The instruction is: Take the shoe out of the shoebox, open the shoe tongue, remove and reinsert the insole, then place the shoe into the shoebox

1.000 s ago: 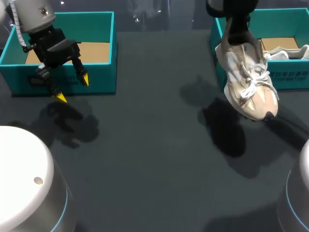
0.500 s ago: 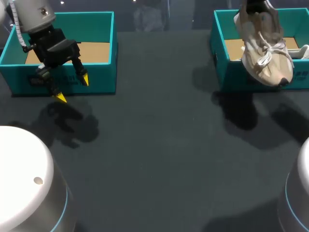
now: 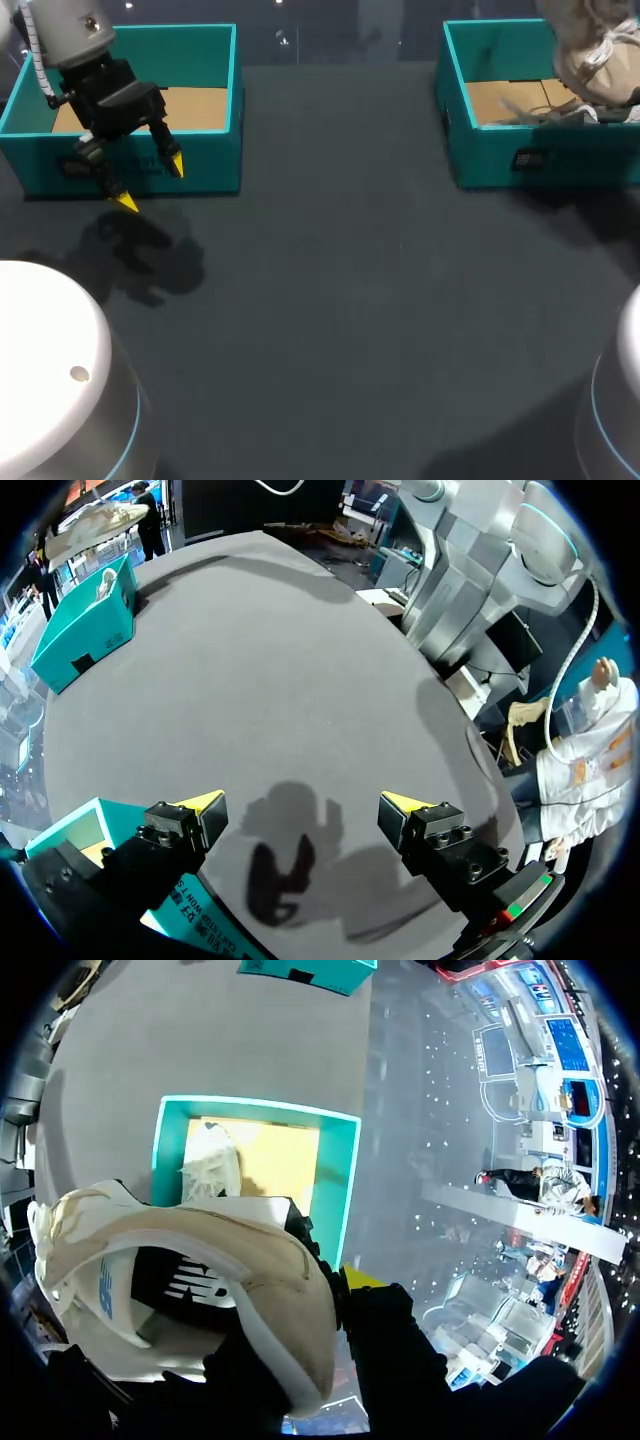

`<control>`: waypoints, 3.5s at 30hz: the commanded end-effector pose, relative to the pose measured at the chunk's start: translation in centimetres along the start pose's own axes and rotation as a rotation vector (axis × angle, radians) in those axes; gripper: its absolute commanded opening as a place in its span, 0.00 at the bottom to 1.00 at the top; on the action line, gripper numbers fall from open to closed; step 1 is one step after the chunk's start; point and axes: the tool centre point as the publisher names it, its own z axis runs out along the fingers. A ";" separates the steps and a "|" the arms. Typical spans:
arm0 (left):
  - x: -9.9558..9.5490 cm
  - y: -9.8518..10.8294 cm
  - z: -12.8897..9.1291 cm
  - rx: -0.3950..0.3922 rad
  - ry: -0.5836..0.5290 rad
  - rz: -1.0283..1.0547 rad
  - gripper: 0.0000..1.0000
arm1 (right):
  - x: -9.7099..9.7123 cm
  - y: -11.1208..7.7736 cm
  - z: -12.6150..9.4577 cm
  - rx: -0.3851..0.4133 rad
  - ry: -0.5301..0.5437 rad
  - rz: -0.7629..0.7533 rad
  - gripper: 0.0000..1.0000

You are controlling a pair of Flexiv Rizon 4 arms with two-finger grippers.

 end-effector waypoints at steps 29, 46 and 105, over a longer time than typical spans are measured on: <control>0.1 0.0 0.0 -0.003 -0.001 0.000 1.00 | -0.3 -9.9 2.7 0.064 0.000 0.708 0.00; 0.1 0.0 0.0 -0.003 -0.001 0.000 1.00 | 1.3 -10.5 3.3 0.187 0.023 0.959 0.00; 0.1 0.0 0.0 -0.003 -0.001 0.000 1.00 | 7.1 -14.1 10.2 0.394 -0.050 1.661 0.00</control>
